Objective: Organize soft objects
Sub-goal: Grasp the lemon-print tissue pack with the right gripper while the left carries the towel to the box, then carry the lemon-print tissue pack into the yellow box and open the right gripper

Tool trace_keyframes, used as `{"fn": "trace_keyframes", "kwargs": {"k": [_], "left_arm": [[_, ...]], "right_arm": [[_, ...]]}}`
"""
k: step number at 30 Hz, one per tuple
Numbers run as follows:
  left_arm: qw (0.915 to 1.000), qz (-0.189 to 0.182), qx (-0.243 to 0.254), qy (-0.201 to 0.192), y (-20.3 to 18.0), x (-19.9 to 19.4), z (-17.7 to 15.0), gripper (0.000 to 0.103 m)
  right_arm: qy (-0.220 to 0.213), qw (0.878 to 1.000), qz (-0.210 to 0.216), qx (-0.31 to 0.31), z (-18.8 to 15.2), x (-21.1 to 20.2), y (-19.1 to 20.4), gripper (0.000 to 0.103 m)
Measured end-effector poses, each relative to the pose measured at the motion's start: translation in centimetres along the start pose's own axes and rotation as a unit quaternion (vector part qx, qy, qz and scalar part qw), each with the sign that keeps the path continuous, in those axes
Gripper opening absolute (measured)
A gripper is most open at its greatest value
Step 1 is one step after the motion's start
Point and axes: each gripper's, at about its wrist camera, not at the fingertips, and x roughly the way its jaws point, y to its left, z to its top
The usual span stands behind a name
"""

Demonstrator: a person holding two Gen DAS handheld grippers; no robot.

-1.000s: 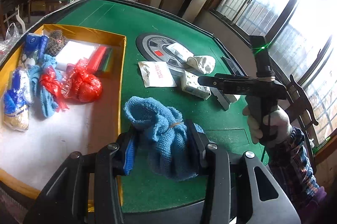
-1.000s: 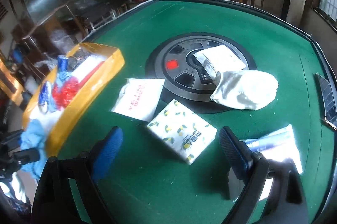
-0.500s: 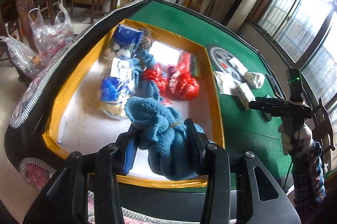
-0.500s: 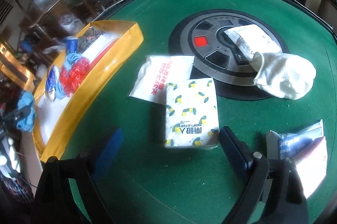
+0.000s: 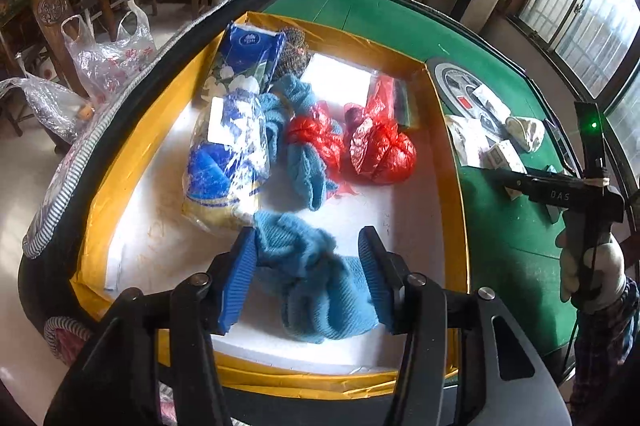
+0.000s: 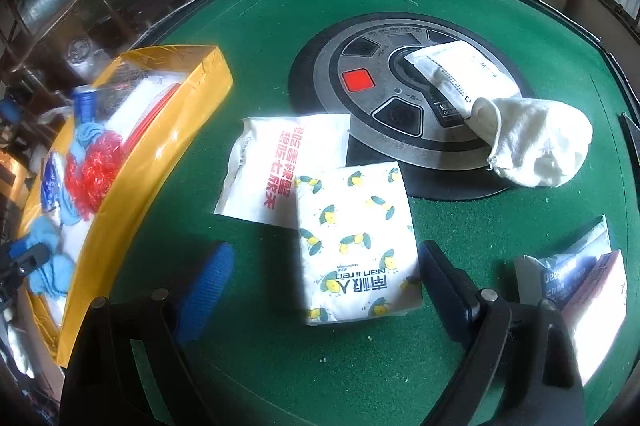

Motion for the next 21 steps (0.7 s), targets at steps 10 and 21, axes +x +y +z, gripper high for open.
{"fn": "trace_keyframes", "kwargs": {"k": [10, 21], "left_arm": [[0.9986, -0.018, -0.032, -0.038, 1.7, -2.5, 0.1, 0.058], [0.9996, -0.014, -0.025, 0.005, 2.0, -0.8, -1.4, 0.058]], "right_arm": [[-0.016, 1.0, -0.007, 0.024, -0.7, -0.5, -1.1, 0.047], [-0.081, 0.996, 0.021, 0.006, -1.1, -6.2, 0.9, 0.047]]}}
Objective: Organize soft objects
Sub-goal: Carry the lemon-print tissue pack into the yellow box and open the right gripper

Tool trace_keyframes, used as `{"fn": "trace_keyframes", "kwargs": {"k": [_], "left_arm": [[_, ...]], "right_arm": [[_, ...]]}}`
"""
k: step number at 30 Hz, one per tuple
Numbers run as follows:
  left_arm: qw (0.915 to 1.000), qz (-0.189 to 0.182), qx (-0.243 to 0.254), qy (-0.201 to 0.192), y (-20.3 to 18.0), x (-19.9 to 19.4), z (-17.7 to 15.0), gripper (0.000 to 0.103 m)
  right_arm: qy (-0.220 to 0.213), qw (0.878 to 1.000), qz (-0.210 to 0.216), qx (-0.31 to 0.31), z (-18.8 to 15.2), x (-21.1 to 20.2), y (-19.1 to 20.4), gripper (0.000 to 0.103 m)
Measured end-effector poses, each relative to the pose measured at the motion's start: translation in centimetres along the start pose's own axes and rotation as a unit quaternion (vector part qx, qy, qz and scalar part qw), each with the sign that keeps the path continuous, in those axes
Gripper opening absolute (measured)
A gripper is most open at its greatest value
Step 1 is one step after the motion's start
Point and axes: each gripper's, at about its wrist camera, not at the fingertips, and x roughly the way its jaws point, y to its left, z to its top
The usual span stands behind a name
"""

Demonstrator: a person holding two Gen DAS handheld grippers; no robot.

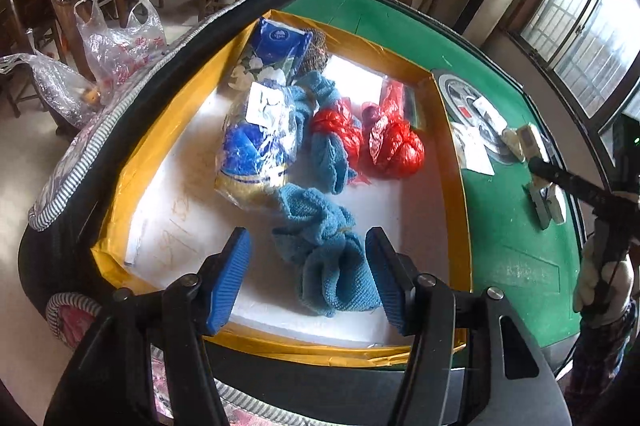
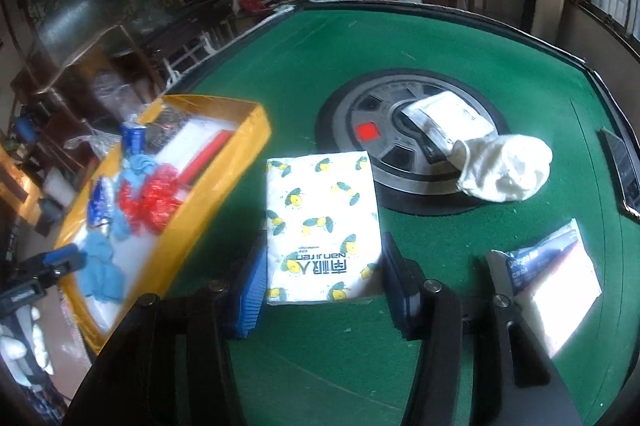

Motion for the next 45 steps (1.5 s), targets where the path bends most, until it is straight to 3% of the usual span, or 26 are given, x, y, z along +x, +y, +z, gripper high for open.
{"fn": "trace_keyframes", "kwargs": {"k": [4, 10, 15, 20, 25, 33, 38, 45], "left_arm": [[0.9997, -0.014, -0.018, -0.004, 0.2, 0.3, -0.4, 0.058], [0.9959, -0.029, -0.063, -0.059, 2.4, -2.6, 0.0, 0.058], [0.9917, -0.036, -0.091, -0.083, 4.4, -3.7, 0.1, 0.06], [0.9913, -0.021, -0.097, -0.086, 5.4, -3.2, -0.1, 0.06], [0.9915, -0.025, -0.099, -0.081, 6.1, -2.7, -0.3, 0.06], [0.991, -0.034, -0.101, -0.08, 6.4, -2.8, -0.5, 0.06], [0.9903, -0.033, -0.104, -0.085, 6.7, -3.2, -0.7, 0.06], [0.9877, -0.038, -0.121, -0.091, 7.5, -3.2, -0.7, 0.06]], "right_arm": [[0.0, 0.998, 0.044, -0.047, 0.3, -1.0, 4.7, 0.047], [0.035, 0.988, 0.093, -0.12, -0.5, 0.8, 12.3, 0.047], [0.074, 0.977, 0.107, -0.171, -1.1, 3.4, 17.3, 0.047], [0.133, 0.966, 0.117, -0.189, -2.2, 6.5, 20.5, 0.048], [0.154, 0.968, 0.063, -0.186, -2.1, 9.1, 20.8, 0.048], [0.145, 0.974, 0.005, -0.176, -0.4, 11.1, 20.2, 0.048], [0.137, 0.978, 0.04, -0.152, -0.2, 10.3, 19.6, 0.054], [0.097, 0.979, 0.092, -0.151, -0.8, 5.8, 19.1, 0.058]]}}
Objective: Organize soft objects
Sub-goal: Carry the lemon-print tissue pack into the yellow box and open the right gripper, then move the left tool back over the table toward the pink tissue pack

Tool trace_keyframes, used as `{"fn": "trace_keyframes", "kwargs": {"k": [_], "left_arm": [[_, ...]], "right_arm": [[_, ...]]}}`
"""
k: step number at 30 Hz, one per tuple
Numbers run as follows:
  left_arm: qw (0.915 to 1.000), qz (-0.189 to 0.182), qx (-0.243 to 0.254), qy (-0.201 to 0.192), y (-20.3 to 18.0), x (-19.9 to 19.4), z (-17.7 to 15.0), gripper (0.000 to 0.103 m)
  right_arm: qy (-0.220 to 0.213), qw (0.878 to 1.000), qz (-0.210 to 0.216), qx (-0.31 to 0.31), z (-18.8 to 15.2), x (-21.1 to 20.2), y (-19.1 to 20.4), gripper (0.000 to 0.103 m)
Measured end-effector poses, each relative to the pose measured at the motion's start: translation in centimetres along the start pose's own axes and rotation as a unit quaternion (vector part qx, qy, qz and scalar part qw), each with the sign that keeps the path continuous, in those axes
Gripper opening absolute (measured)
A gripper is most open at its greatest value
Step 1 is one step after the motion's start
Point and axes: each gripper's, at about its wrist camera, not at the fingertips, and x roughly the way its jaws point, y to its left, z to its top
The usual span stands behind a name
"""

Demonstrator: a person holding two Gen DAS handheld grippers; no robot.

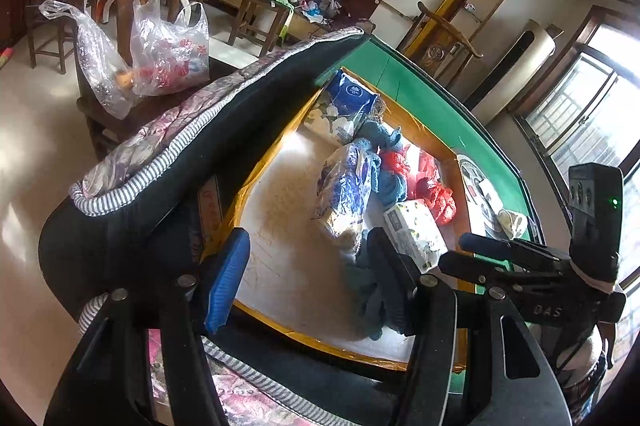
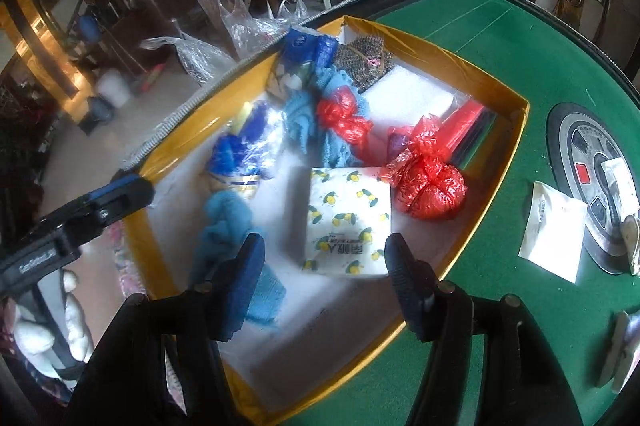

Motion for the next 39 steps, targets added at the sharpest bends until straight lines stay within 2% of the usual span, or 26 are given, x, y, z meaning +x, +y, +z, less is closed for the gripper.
{"fn": "trace_keyframes", "kwargs": {"k": [2, 4, 7, 10, 11, 14, 17, 19, 23, 26, 29, 31, 32, 34, 35, 37, 39], "left_arm": [[1.0, -0.001, -0.001, -0.007, 0.1, -0.4, 0.1, 0.06], [0.9997, -0.005, -0.008, -0.022, 0.3, -1.0, 0.2, 0.06], [0.9989, -0.009, -0.02, -0.041, 0.9, -1.9, 0.5, 0.06], [0.9982, -0.008, -0.028, -0.053, 1.4, -2.6, 0.7, 0.06], [0.998, -0.008, -0.03, -0.055, 1.5, -2.7, 0.7, 0.06], [0.9981, -0.009, -0.031, -0.053, 1.5, -2.8, 0.7, 0.06], [0.9984, -0.01, -0.028, -0.048, 1.0, -2.8, 0.7, 0.06], [0.9986, -0.013, -0.021, -0.047, 0.6, -2.9, 0.7, 0.06], [0.9981, -0.005, 0.005, -0.061, -0.5, -3.6, 0.6, 0.06], [0.9965, 0.004, 0.032, -0.077, -2.1, -3.9, 0.4, 0.06], [0.9935, 0.015, 0.064, -0.093, -4.3, -4.2, 0.0, 0.068], [0.9897, 0.027, 0.088, -0.11, -5.9, -4.5, -0.3, 0.072], [0.9873, 0.033, 0.099, -0.119, -6.6, -4.8, -0.5, 0.077], [0.9824, 0.045, 0.121, -0.135, -8.1, -5.3, -0.7, 0.083], [0.9805, 0.047, 0.131, -0.139, -8.8, -5.4, -0.8, 0.083], [0.9794, 0.04, 0.148, -0.131, -10.0, -5.3, -1.0, 0.083], [0.9797, 0.027, 0.164, -0.113, -11.2, -4.7, -1.1, 0.083]], "right_arm": [[0.004, 1.0, 0.03, -0.009, -0.5, -0.5, 0.6, 0.058], [0.031, 0.995, 0.097, -0.013, -1.3, -0.6, 1.3, 0.058], [0.073, 0.98, 0.185, -0.007, -2.1, 0.8, 2.8, 0.058], [0.109, 0.965, 0.24, 0.005, -2.0, 3.0, 3.5, 0.058], [0.116, 0.964, 0.241, 0.007, -1.9, 3.8, 3.6, 0.058], [0.109, 0.973, 0.201, 0.016, -0.7, 5.7, 3.3, 0.058], [0.08, 0.979, 0.184, 0.034, 1.1, 6.2, 2.5, 0.058], [0.059, 0.985, 0.162, 0.029, 2.0, 6.1, 2.5, 0.058], [0.023, 0.984, 0.175, 0.024, 1.3, 3.0, 2.0, 0.058], [-0.047, 0.993, 0.11, -0.001, 0.0, -1.5, 1.4, 0.058], [-0.133, 0.991, 0.017, -0.026, -1.5, -6.3, 0.6, 0.06], [-0.193, 0.979, -0.057, -0.035, -2.5, -9.2, -0.1, 0.064], [-0.226, 0.968, -0.1, -0.035, -3.2, -10.6, -0.4, 0.075], [-0.277, 0.947, -0.161, -0.028, -4.6, -12.6, -1.4, 0.088], [-0.299, 0.937, -0.179, -0.021, -5.3, -13.5, -2.0, 0.093], [-0.326, 0.923, -0.202, -0.007, -6.1, -14.6, -3.7, 0.095], [-0.32, 0.922, -0.218, 0.013, -6.1, -15.3, -6.0, 0.095]]}}
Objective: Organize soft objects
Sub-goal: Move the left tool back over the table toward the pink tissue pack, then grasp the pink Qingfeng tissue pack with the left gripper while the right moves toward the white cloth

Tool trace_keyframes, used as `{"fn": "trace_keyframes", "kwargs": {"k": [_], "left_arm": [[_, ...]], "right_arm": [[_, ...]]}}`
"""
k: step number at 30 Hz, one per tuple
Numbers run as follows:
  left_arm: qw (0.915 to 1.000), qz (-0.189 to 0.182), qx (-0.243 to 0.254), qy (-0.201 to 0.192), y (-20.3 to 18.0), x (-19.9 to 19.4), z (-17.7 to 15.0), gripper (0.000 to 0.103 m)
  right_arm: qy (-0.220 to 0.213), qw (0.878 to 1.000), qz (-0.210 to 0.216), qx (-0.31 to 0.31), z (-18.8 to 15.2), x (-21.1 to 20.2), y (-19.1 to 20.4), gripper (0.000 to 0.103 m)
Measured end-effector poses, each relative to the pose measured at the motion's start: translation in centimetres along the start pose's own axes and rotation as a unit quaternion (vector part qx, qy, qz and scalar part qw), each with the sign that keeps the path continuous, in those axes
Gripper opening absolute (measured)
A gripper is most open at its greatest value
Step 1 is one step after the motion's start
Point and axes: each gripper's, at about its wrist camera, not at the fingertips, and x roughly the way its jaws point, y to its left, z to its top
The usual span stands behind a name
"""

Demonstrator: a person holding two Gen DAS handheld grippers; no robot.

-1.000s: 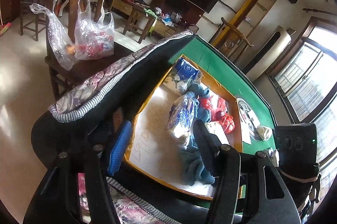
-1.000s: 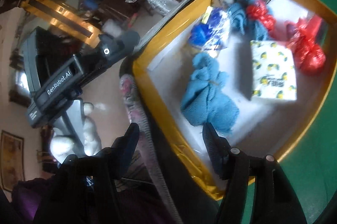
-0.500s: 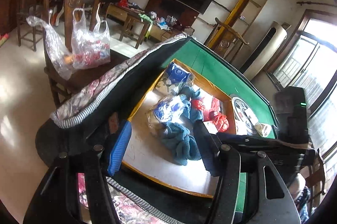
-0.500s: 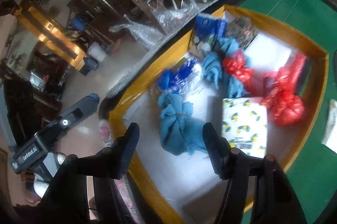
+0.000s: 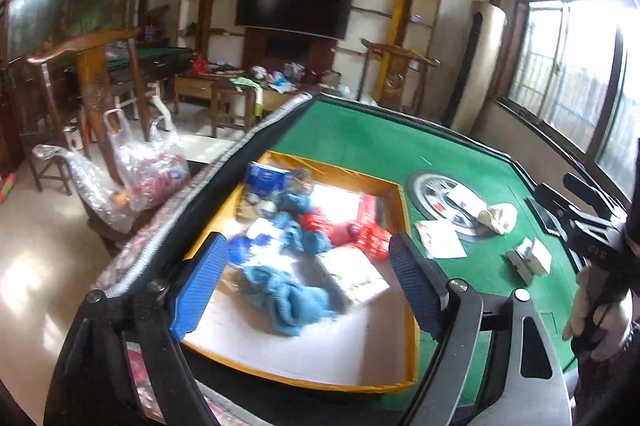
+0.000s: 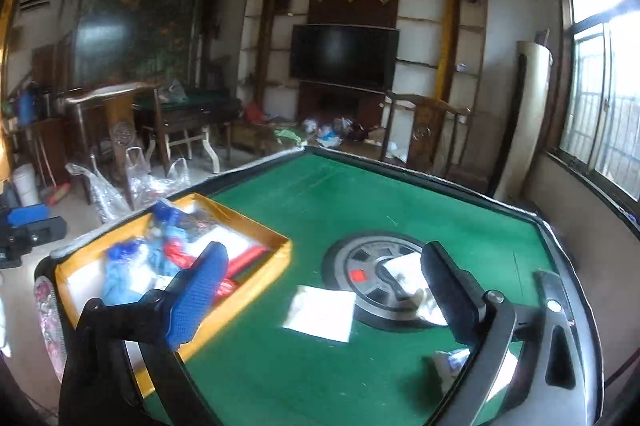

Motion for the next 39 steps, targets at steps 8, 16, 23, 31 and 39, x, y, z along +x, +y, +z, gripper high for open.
{"fn": "trace_keyframes", "kwargs": {"k": [8, 16, 23, 31, 39], "left_arm": [[0.9929, -0.084, 0.035, 0.077, -6.2, 2.8, -0.6, 0.083], [0.9722, -0.145, 0.086, 0.163, -14.8, 6.5, -3.5, 0.083], [0.9557, -0.143, 0.094, 0.239, -18.9, 12.2, -6.0, 0.083], [0.9583, -0.12, 0.109, 0.235, -19.5, 14.1, -6.8, 0.083], [0.9555, -0.126, 0.138, 0.228, -20.1, 14.3, -7.2, 0.1]], "right_arm": [[0.073, 0.985, -0.026, 0.154, -2.7, 0.9, -11.6, 0.095], [0.113, 0.964, -0.069, 0.231, -6.7, 2.0, -20.4, 0.095], [0.152, 0.937, -0.035, 0.314, -11.1, 4.0, -24.9, 0.095], [0.167, 0.936, 0.01, 0.31, -11.8, 4.8, -24.0, 0.095], [0.183, 0.872, 0.345, 0.294, -10.8, 5.7, -17.7, 0.095]]}}
